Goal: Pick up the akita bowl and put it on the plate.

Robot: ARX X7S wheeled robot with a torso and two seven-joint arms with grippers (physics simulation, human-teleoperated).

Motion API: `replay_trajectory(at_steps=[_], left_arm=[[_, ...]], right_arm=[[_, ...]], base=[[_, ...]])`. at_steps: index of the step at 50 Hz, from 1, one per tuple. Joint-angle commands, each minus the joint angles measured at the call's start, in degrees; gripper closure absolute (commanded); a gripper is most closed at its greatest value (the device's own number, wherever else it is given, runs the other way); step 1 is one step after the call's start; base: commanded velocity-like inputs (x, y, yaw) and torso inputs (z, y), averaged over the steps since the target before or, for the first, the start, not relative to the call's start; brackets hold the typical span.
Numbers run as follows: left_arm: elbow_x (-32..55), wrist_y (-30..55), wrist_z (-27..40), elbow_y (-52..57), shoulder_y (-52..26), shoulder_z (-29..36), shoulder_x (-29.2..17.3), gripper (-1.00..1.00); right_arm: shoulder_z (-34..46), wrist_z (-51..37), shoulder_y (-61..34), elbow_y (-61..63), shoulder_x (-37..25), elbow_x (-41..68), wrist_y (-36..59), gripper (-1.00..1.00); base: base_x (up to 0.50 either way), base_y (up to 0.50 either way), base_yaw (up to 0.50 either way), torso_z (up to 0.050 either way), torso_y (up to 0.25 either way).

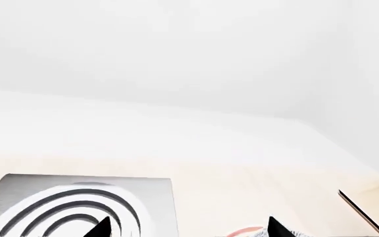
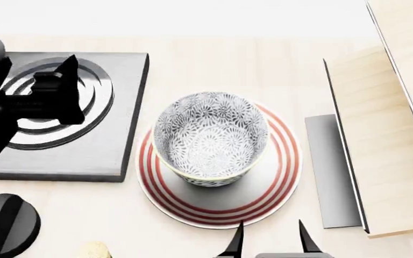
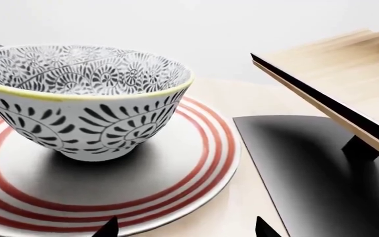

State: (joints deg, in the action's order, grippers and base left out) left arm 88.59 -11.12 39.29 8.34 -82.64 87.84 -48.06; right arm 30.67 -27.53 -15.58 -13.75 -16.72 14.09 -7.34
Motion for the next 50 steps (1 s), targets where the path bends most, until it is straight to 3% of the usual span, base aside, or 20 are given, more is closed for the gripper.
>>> replay_trajectory(at_steps=[1, 23, 50], left_arm=[[-1.1, -3.9, 0.9, 4.6, 2.0, -1.3, -8.4, -1.00], [-7.0, -10.9, 3.5, 6.4, 9.6, 0.1, -14.8, -1.00], [-16.7, -14.4, 11.8, 18.5, 10.6, -1.2, -26.0, -1.00]], right_arm=[[0.3, -0.5, 0.4, 1.7, -1.2, 2.0, 2.2, -1.00], [-2.4, -8.3, -1.3, 27.3, -8.6, -0.8, 15.4, -1.00], [-8.9, -15.2, -2.6, 56.2, -15.6, 0.1, 29.7, -1.00]], base=[[0.00, 0.00, 0.00, 0.000, 0.000], [0.00, 0.00, 0.00, 0.000, 0.000], [0.00, 0.00, 0.00, 0.000, 0.000]])
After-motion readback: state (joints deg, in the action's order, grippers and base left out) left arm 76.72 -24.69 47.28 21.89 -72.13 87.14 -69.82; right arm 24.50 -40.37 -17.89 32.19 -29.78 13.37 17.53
